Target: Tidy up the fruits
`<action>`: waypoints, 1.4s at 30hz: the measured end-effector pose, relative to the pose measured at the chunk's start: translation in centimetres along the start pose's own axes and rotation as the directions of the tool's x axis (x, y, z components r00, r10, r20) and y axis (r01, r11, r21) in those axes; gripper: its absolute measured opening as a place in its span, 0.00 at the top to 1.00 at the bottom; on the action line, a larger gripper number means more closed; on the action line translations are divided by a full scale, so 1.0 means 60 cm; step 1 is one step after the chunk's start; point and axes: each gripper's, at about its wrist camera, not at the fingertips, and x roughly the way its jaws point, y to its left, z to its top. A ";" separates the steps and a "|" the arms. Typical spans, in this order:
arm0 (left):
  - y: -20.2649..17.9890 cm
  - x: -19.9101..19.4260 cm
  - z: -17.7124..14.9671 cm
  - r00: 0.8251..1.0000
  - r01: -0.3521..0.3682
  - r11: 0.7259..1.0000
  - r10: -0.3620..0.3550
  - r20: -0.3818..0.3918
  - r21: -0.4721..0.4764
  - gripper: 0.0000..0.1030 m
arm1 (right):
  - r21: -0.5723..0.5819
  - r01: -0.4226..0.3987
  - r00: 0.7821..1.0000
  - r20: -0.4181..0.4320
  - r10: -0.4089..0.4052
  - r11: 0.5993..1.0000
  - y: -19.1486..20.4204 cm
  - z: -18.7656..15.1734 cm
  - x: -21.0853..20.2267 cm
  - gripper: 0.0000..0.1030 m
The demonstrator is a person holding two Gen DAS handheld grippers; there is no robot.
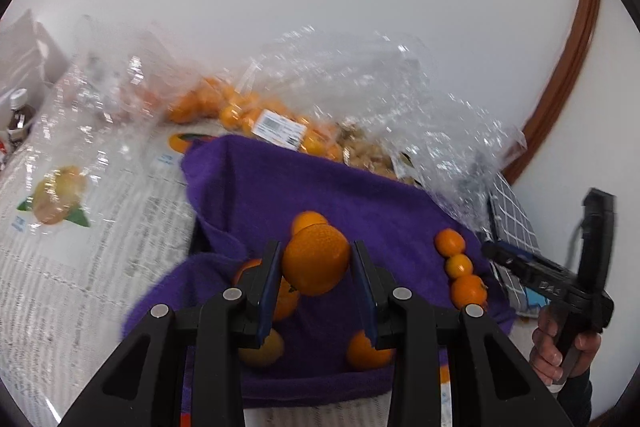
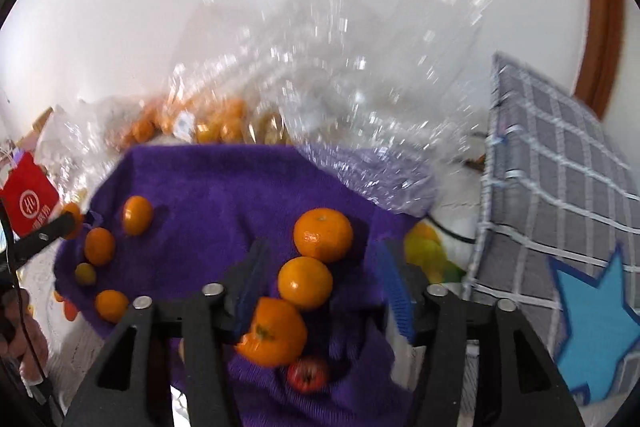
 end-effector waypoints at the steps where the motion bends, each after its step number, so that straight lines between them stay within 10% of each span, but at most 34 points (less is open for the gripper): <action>1: -0.007 0.007 0.000 1.000 -0.004 1.000 0.005 -0.016 0.009 0.68 | 0.006 -0.005 1.000 0.021 0.005 1.000 -0.001 -0.004 -0.011 0.40; 24: -0.070 0.093 -0.015 0.971 -0.154 0.983 0.169 -0.168 0.098 0.68 | 0.008 -0.005 0.999 0.049 0.005 1.000 0.000 -0.053 -0.040 0.43; 42: -0.049 0.076 -0.013 0.988 -0.070 0.997 0.071 -0.141 0.011 0.59 | -0.022 0.027 0.999 0.038 -0.027 0.999 0.010 -0.058 -0.028 0.43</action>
